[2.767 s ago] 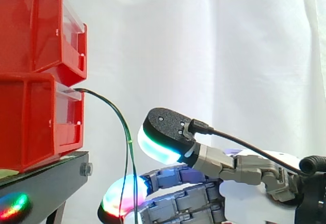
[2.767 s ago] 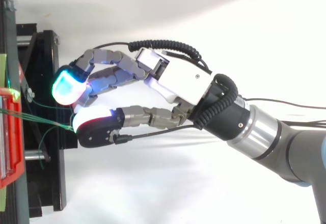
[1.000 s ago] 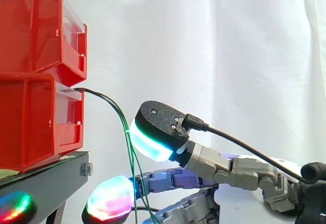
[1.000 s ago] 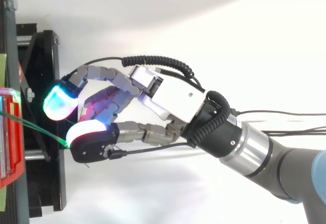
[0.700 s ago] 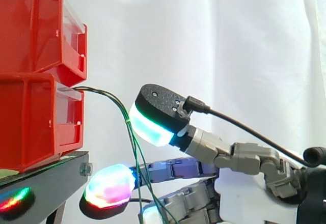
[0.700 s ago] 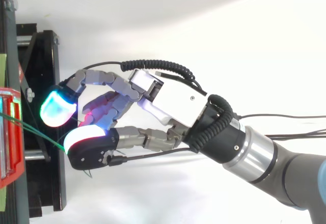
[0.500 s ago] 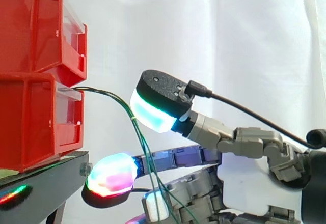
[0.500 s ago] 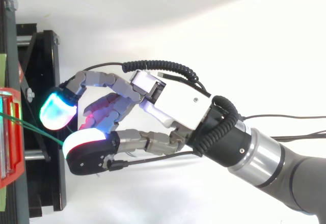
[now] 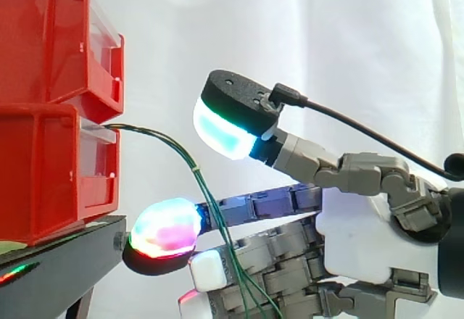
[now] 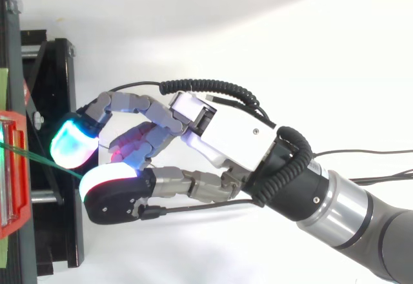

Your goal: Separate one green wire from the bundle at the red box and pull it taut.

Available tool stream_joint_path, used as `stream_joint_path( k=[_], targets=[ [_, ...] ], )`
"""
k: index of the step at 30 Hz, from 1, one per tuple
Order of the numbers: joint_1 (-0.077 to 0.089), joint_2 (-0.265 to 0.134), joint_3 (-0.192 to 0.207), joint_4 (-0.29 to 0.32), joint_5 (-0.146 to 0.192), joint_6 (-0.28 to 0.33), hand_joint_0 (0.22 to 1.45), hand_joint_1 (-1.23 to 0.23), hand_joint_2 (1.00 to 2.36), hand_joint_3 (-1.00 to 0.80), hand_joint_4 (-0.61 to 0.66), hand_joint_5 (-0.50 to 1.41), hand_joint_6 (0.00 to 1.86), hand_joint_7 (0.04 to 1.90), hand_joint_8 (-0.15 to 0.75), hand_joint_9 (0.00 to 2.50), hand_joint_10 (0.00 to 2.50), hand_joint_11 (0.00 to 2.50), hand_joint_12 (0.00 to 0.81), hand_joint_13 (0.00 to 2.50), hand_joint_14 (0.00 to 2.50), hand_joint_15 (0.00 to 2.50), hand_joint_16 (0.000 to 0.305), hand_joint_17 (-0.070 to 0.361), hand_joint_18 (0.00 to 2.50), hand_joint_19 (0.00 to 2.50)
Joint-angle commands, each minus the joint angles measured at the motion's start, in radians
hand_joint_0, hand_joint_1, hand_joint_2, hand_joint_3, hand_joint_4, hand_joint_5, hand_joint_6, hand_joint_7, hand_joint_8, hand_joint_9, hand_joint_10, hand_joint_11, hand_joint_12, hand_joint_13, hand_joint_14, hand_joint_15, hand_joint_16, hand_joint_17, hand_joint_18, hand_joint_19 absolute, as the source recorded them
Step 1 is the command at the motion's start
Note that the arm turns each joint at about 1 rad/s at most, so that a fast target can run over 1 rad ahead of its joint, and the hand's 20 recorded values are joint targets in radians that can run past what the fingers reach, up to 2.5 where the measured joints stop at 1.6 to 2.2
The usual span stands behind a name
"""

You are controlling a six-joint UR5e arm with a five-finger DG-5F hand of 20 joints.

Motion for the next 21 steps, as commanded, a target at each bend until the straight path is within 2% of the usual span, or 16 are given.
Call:
stream_joint_path(
  k=[1,5,10,16,21],
  targets=[
    [0.001,0.0,0.001,0.004,0.018,-0.007,0.46,-0.45,1.0,-0.5,0.22,-0.2,0.5,0.99,0.405,1.38,0.01,0.32,0.394,1.08,0.02,0.53,0.063,0.143,0.86,0.41],
    [0.013,0.0,0.001,0.01,0.05,-0.012,0.46,-0.45,1.0,-0.5,0.22,-0.2,0.5,0.99,0.398,1.4,0.01,0.35,0.397,1.08,0.02,0.53,0.063,0.143,0.86,0.41],
    [0.024,0.0,0.001,0.007,0.07,-0.004,0.46,-0.47,1.0,-0.5,0.22,-0.2,0.5,0.99,0.385,1.45,0.01,0.42,0.399,1.09,0.02,0.53,0.064,0.144,0.86,0.42],
    [0.031,0.0,0.012,0.0,0.073,0.023,0.46,-0.6,1.0,-0.5,0.21,-0.2,0.5,1.0,0.362,1.43,0.02,0.49,0.394,1.09,0.02,0.55,0.063,0.142,0.86,0.44],
    [0.044,0.011,0.032,-0.065,0.075,0.06,0.49,-0.7,1.0,-0.5,0.19,-0.2,0.5,1.01,0.349,1.42,0.02,0.53,0.383,1.09,0.02,0.57,0.061,0.137,0.86,0.46]
  ],
)
